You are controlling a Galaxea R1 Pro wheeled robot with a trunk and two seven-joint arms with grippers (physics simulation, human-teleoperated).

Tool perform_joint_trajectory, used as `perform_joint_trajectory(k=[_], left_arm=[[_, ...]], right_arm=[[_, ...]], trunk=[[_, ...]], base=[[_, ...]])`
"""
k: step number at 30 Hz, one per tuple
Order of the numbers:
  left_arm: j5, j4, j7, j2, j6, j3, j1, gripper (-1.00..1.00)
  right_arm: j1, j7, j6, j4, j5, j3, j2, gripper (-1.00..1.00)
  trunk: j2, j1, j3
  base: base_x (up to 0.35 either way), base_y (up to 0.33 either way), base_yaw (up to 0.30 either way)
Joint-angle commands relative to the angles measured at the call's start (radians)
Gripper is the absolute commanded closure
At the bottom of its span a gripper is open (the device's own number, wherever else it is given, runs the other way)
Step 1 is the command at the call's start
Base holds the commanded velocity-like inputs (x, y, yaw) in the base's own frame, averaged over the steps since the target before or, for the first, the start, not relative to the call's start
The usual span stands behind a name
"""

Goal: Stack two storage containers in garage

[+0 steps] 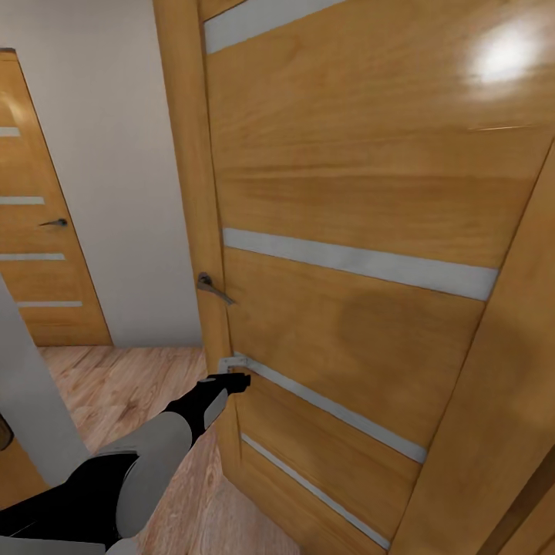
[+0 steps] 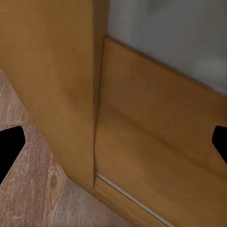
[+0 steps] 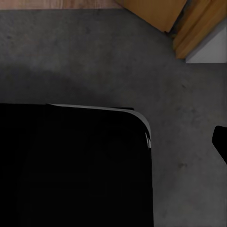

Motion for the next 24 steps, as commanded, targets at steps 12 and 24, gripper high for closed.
perform_joint_trajectory(k=[12, 24], left_arm=[[-0.001, -0.002, -0.001, -0.001, 0.001, 0.007, 0.000, -1.00], [-0.001, -0.002, -0.001, -0.001, 0.002, 0.007, 0.000, -1.00]], right_arm=[[-0.001, 0.002, -0.004, 0.001, 0.002, -0.001, 0.000, -1.00], [-0.001, 0.002, -0.004, 0.001, 0.002, -0.001, 0.000, -1.00]], trunk=[[0.000, 0.000, -0.001], [0.000, 0.000, -0.001]], base=[[0.086, -0.001, 0.000], [0.097, 0.000, 0.000]])
